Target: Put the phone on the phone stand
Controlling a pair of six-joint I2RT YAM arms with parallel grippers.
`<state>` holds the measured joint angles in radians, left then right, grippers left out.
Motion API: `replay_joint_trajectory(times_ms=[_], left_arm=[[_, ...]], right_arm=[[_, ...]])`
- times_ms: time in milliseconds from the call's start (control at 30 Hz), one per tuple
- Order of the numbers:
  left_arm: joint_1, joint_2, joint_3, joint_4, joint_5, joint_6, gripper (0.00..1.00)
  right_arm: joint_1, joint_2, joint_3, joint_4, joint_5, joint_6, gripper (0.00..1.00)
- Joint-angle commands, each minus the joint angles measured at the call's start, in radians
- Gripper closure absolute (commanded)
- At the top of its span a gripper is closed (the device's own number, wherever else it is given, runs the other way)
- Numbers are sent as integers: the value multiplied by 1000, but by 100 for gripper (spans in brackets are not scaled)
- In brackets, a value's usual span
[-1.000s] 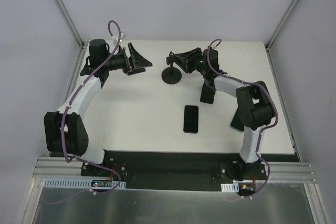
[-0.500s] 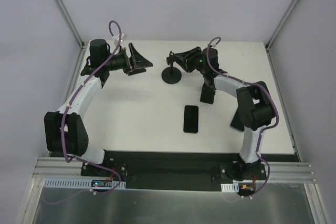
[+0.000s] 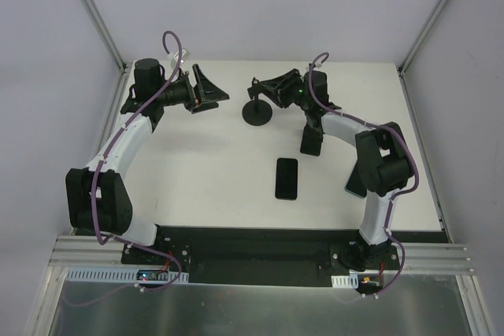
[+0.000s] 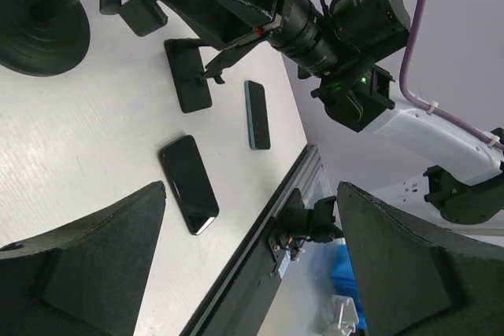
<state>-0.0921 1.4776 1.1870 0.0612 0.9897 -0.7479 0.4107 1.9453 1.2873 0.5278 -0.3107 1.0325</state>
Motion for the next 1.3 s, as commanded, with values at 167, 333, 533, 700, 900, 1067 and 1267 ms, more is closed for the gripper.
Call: replay_joint_trajectory(times_ms=[167,333,533,700,900,1067,1267], left_arm=[[60,-120,29,-47,-97,90,11],[86,-117,33,-47,-85,82,11],[86,-123,36,-47,-79,78,12],[86,-129,36,-47,-80,81,12],[112,-126,37,-47,-76,74,12],[114,-129,39,-47,-72,73,12],[118,-131,40,-47,-65,70,12]], right_arm=[[131,-115,41,49,-45,79,99],[215,-134,17,109,1,144,99],[273,-164,-11,205,13,178,99],[286,-112,-8,276,-10,231,99],[318,-11,-2,422,-22,371,99],[333,4,-16,399,19,353,99],[335,86,12,443,16,371,99]])
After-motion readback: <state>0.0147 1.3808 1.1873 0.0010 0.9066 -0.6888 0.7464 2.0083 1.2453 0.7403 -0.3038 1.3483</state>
